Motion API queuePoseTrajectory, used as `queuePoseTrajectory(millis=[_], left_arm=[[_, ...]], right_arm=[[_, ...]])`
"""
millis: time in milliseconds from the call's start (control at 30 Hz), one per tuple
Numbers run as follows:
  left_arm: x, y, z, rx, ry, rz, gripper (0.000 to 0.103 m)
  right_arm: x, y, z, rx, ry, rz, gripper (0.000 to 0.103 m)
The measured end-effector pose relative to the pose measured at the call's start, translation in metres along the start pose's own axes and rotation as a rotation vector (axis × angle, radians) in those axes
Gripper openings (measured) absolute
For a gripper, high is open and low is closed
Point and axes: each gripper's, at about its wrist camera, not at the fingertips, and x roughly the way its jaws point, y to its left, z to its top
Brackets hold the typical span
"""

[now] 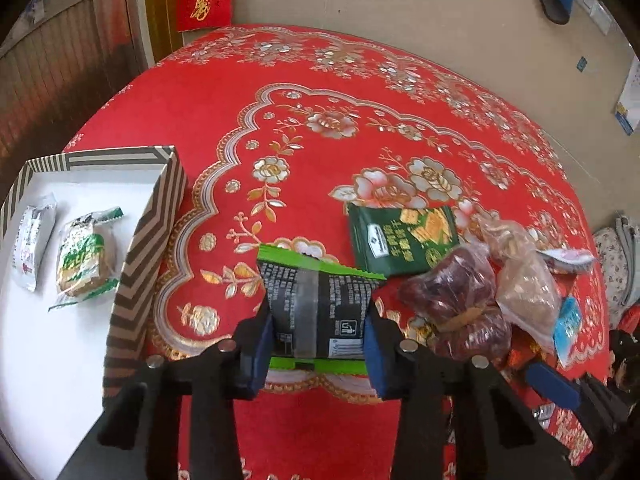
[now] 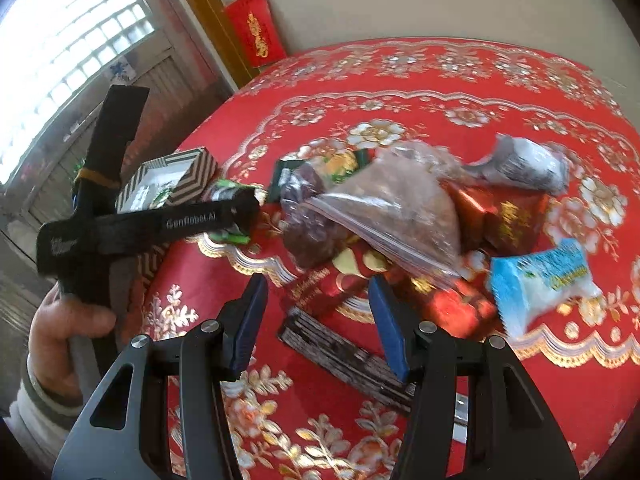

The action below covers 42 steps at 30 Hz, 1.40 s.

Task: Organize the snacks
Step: 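Grasp the black-and-green packet with the left tool while the right tool grasps the clear bag of brown snacks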

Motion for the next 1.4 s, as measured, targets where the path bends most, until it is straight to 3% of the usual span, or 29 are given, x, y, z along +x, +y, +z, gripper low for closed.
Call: queuePoseTrajectory(millis=[133, 267, 300, 333, 400, 533, 733, 800, 867, 933, 1400], left_arm=[[-0.012, 0.000, -0.005, 0.022, -0.018, -0.002, 0.041], [-0.020, -0.004, -0.009, 0.045, -0.041, 0.003, 0.041], [-0.021, -0.005, -0.011, 0.050, -0.043, 0.000, 0.041], [-0.022, -0.007, -0.012, 0.054, -0.044, -0.004, 0.041], [-0.023, -0.009, -0.014, 0.062, -0.043, -0.010, 0.041], [-0.021, -0.012, -0.017, 0.074, -0.045, -0.002, 0.041], [-0.016, -0.011, -0.018, 0.074, -0.032, 0.000, 0.041], [-0.014, -0.012, -0.019, 0.071, -0.026, -0.002, 0.041], [-0.014, -0.011, -0.020, 0.070, -0.026, -0.003, 0.041], [-0.017, -0.010, -0.020, 0.068, -0.028, -0.007, 0.041], [-0.056, -0.006, -0.021, 0.077, -0.095, -0.004, 0.041]], right_arm=[[-0.005, -0.001, 0.007, -0.002, -0.016, -0.004, 0.053], [-0.014, -0.021, 0.026, 0.084, -0.056, -0.015, 0.053], [-0.014, -0.027, 0.032, 0.112, -0.061, -0.023, 0.054], [-0.012, -0.031, 0.039, 0.135, -0.061, -0.023, 0.062], [-0.004, -0.035, 0.049, 0.172, -0.043, -0.024, 0.069], [0.019, -0.039, 0.065, 0.211, 0.004, -0.067, 0.069], [0.044, -0.037, 0.064, 0.167, 0.063, -0.123, 0.069], [0.046, -0.041, 0.060, 0.160, 0.059, -0.114, 0.067], [0.044, -0.040, 0.056, 0.129, 0.045, -0.100, 0.050], [0.038, -0.038, 0.052, 0.101, 0.028, -0.097, 0.042], [-0.018, 0.002, 0.044, -0.007, -0.100, -0.013, 0.039]])
